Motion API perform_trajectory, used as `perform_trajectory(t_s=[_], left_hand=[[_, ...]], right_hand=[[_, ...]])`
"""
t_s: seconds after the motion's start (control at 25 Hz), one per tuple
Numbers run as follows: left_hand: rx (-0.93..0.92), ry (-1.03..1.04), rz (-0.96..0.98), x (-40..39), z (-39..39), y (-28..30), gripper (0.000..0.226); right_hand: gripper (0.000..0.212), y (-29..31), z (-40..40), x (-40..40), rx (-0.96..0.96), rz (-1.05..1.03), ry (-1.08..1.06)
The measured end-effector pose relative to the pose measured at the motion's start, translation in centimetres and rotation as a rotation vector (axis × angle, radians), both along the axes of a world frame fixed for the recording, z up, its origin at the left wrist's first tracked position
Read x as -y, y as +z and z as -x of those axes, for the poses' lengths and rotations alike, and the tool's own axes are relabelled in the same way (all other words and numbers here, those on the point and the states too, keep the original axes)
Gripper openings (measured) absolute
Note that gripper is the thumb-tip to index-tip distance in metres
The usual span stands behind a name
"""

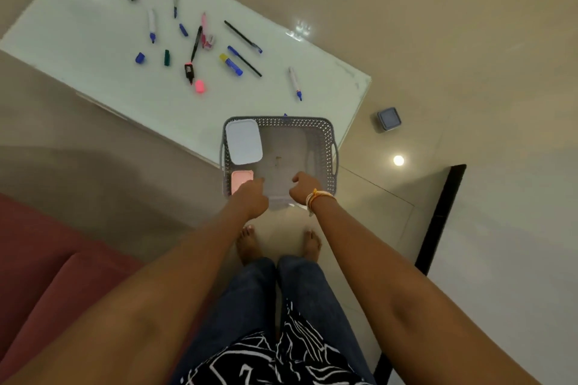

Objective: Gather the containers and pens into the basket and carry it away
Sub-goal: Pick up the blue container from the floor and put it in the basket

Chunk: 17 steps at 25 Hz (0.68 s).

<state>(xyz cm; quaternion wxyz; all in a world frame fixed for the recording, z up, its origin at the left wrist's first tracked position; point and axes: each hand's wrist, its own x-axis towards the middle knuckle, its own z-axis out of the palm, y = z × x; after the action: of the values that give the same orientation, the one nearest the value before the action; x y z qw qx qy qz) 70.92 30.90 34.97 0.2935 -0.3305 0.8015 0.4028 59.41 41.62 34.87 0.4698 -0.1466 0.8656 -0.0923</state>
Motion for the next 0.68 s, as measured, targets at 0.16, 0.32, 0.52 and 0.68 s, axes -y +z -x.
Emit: perform_trajectory(t_s=[0.16,0.32,0.52,0.68], left_hand=[[-0.009,-0.101,0.004,-3.1,4.0,0.2,0.059],[-0.007,-0.126,0.018,-7.0,8.6,-0.7,0.058],[0.068,-0.032,0.009,-13.5,14.6,-2.4,0.059],[0.069,0.053,0.054,-18.4,20.6,-2.7,0.059]], right_hand=[[0.043,0.4,2.8,-4.7,-0.015,-0.032,-0.024],[0.039,-0.7,7.4,-9.8,-0.012,-0.030,-0.074],[0.041,-3.2,14.4,-16.3,0.053,-0.024,-0.106],[0.038,-4.0,20.9,-21.6,0.091,-0.004,-0.180]])
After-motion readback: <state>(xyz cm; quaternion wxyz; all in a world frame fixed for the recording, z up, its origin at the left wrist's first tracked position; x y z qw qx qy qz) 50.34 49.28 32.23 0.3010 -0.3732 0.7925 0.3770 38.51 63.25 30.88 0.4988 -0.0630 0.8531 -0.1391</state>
